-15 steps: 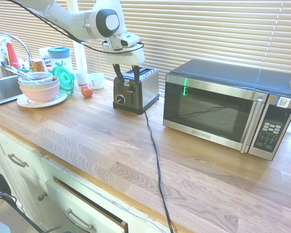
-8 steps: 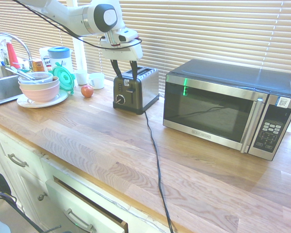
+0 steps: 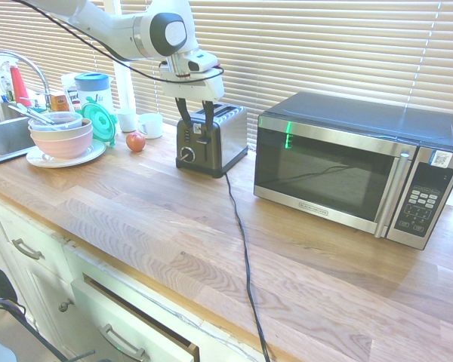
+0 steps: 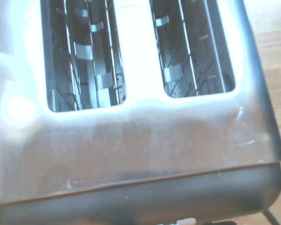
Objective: Press the toaster
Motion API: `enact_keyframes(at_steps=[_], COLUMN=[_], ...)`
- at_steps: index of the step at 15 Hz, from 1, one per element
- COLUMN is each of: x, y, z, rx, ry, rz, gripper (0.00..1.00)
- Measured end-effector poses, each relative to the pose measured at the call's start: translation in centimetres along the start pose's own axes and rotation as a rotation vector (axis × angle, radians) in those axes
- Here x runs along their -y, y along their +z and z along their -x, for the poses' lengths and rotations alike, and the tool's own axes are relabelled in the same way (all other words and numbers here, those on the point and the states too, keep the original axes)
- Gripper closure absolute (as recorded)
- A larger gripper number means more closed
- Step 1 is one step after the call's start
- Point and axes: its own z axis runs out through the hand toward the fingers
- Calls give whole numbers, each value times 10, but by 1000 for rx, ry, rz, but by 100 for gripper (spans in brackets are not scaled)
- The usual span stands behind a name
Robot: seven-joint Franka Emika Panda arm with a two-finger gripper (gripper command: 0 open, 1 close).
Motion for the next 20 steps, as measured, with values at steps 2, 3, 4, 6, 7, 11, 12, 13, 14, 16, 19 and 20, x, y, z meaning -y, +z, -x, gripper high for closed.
enact_keyframes(at_steps=[2,3,4,6,7,11,12,13,14,16,19,20], x=[0,1,1,2,1,0,-1,-1,-2,-5,-6,-6], y=[6,7,8,9,10,11,11,13,15,20,23,23], z=[0,0,0,0,0,-3,-3,-4,-5,-8,-10,-10], rx=[5,6,7,7,8,7,8,10,12,17,22,22], ry=[0,-1,-3,-3,-3,3,5,9,12,14,13,11], rz=[2,3,3,1,1,-2,-3,-5,-7,-8,-10,-10], gripper=[100,100,100,100,100,100,100,100,100,100,100,100])
